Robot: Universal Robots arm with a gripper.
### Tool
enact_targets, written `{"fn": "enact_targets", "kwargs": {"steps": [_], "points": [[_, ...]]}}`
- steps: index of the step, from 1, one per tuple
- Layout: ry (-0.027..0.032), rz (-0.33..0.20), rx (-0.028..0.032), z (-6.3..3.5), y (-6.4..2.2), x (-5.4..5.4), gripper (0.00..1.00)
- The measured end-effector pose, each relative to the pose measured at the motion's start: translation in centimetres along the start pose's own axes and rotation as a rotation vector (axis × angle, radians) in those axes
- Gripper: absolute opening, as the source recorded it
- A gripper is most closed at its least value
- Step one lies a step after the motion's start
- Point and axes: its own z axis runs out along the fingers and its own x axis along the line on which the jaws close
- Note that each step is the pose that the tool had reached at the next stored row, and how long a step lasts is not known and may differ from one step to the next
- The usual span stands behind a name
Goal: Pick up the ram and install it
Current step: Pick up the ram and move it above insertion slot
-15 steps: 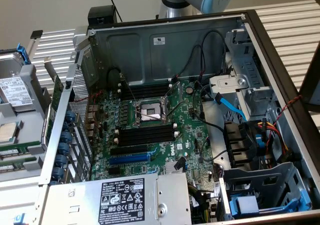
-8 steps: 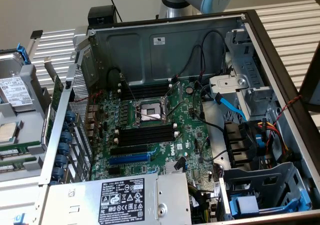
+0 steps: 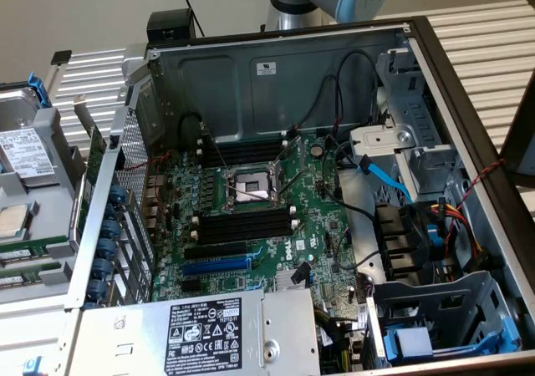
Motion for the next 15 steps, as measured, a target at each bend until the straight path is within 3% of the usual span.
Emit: {"fn": "enact_targets", "kwargs": {"steps": [3, 15], "points": [[0.0011, -0.030, -0.0002, 0.01, -0.01, 0.04, 0.11], [0.0093, -0.248, -0.0013, 0.06, -0.01, 0.04, 0.11]]}}
